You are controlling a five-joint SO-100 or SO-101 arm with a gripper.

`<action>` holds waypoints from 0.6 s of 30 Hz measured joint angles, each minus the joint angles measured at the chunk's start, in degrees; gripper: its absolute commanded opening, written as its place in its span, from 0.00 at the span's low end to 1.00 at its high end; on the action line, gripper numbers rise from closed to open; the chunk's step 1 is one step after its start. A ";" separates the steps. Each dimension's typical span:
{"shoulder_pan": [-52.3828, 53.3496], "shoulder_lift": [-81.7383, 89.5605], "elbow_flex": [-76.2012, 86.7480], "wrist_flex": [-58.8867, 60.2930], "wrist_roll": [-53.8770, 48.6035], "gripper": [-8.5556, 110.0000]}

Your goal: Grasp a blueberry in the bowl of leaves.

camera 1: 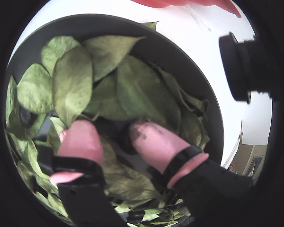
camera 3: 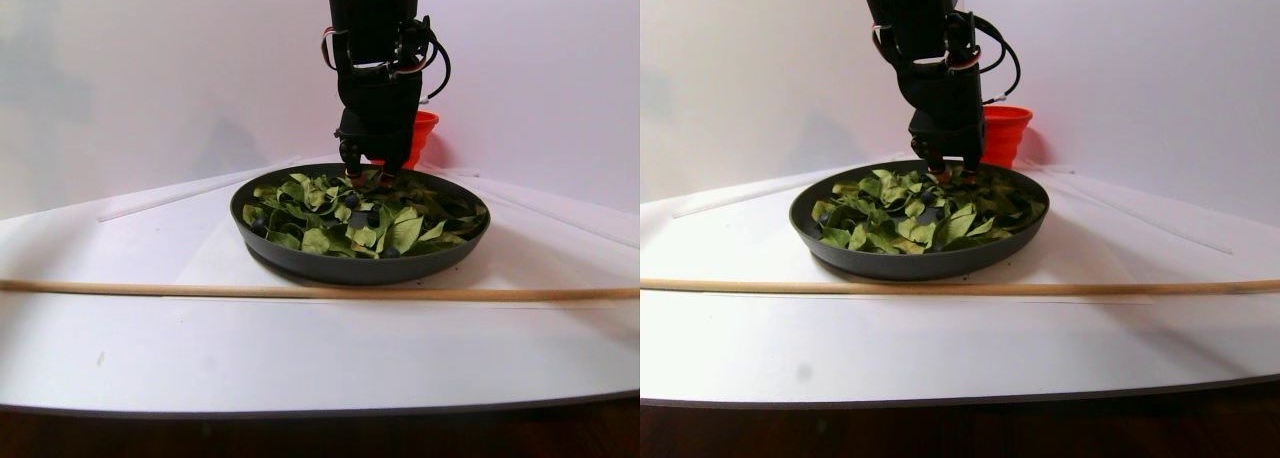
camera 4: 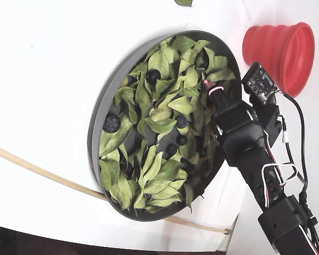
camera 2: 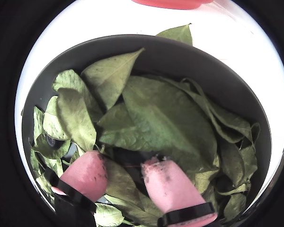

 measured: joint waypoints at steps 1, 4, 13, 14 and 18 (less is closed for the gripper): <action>0.00 0.09 0.00 0.00 0.00 0.19; 0.00 0.79 0.35 0.00 -0.18 0.19; 0.00 1.76 2.72 -0.62 -2.46 0.19; 0.00 1.76 3.08 -0.70 -2.81 0.19; 0.18 1.76 3.69 -1.41 -3.87 0.19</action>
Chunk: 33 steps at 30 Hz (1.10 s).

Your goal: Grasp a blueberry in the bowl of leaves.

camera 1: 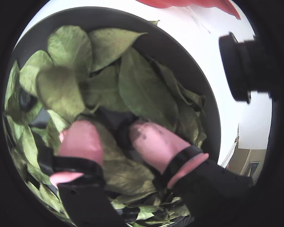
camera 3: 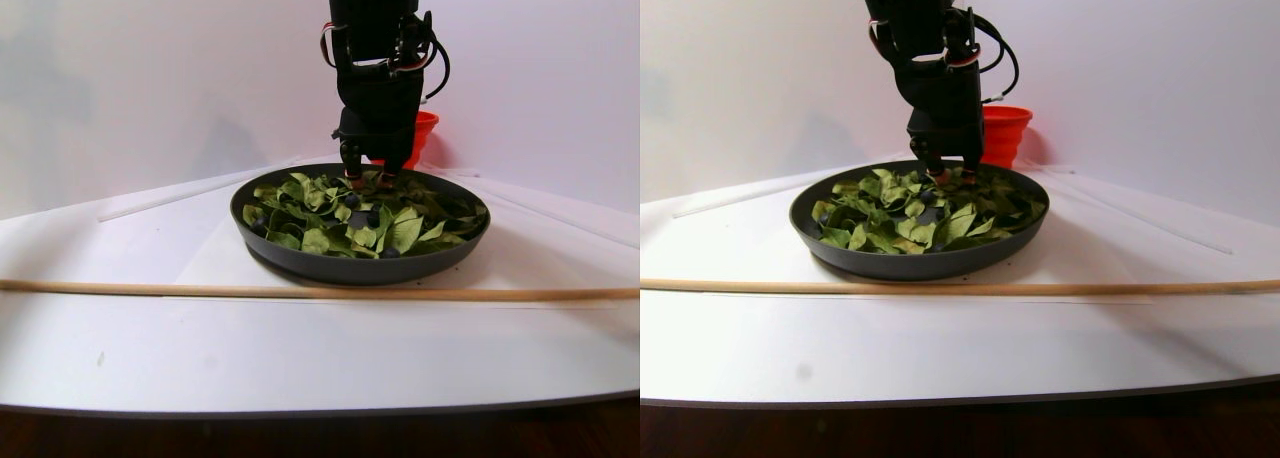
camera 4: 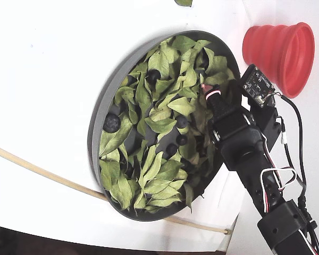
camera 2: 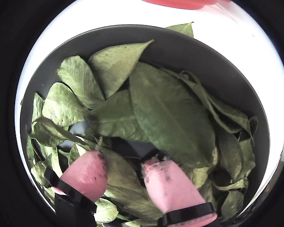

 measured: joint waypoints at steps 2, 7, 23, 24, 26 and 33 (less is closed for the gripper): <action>0.35 0.00 0.00 0.00 -0.18 0.19; 1.05 0.70 0.79 -0.35 -0.97 0.19; 1.76 4.13 3.87 -0.35 -2.11 0.19; 1.93 4.13 4.22 -0.35 -2.29 0.19; 2.11 4.13 4.66 -0.35 -2.29 0.19; 2.72 4.22 4.75 -1.23 -2.29 0.20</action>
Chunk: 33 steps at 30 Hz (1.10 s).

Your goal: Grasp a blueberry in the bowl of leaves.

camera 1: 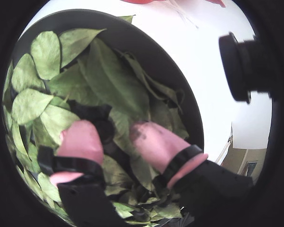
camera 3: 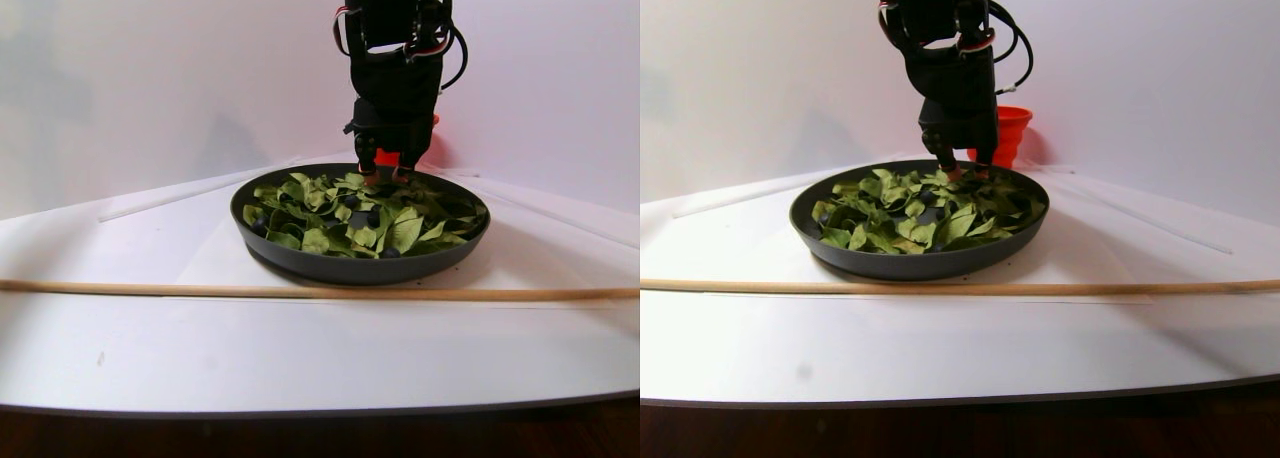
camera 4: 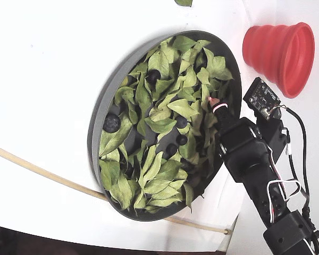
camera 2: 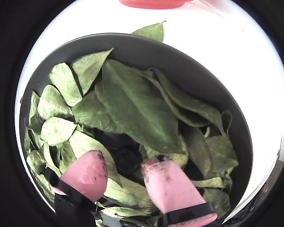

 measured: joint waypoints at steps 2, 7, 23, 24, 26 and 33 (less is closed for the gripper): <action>0.09 0.00 0.00 -0.53 0.09 0.20; 0.09 0.00 0.00 -1.58 1.76 0.20; 0.09 -0.62 -0.09 -2.02 4.75 0.20; 0.09 -0.97 -0.09 -2.02 5.10 0.20; 0.09 -1.67 -0.09 -2.02 5.36 0.20; 0.09 -3.16 -0.53 -2.02 6.33 0.20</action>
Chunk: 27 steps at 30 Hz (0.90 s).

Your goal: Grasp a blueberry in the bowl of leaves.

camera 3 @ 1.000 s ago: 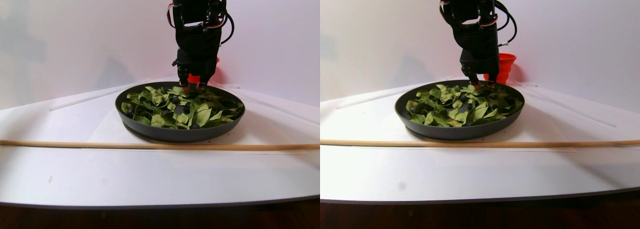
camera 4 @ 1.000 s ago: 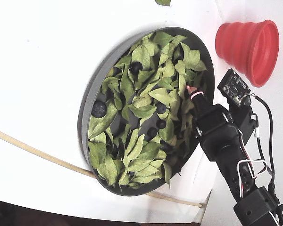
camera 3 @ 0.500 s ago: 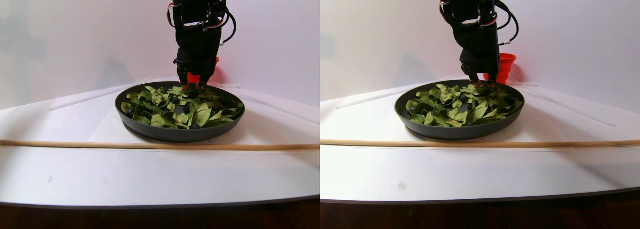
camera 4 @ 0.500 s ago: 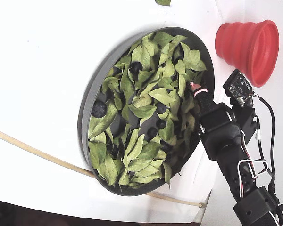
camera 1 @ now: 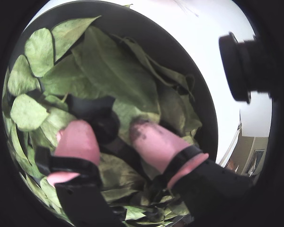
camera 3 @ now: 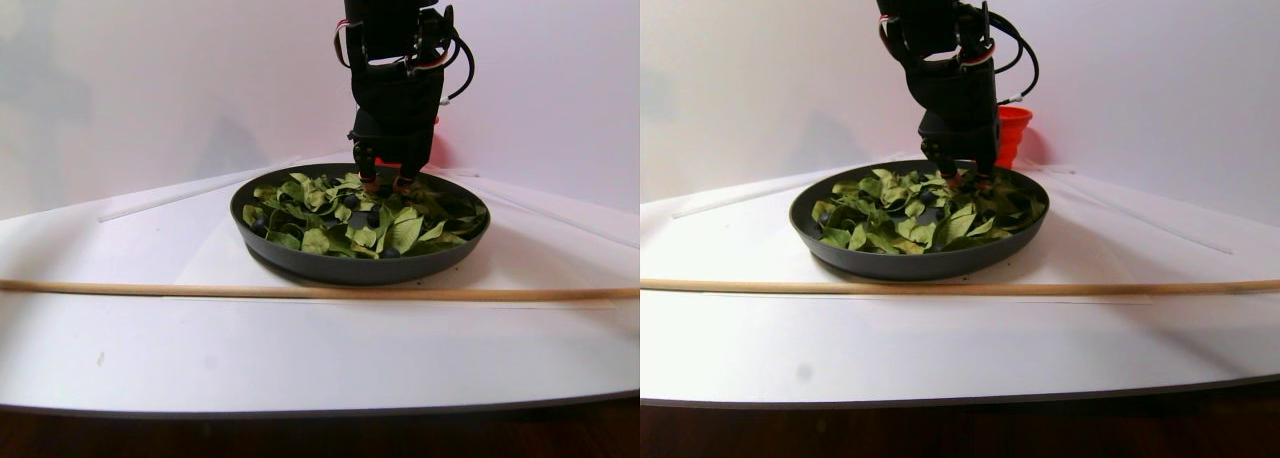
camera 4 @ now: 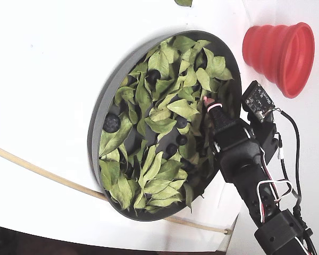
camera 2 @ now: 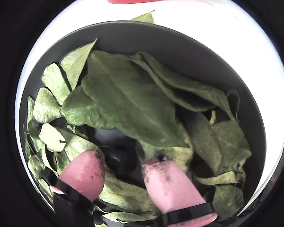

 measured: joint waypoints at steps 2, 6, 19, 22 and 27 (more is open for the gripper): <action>0.00 -0.26 -0.62 0.00 0.00 0.20; 0.00 -0.70 -1.32 0.00 0.44 0.21; 0.00 -2.37 -1.93 -0.62 2.64 0.21; 0.00 -2.37 -1.93 -0.62 3.08 0.21; 0.00 -2.37 -1.93 -0.62 3.08 0.20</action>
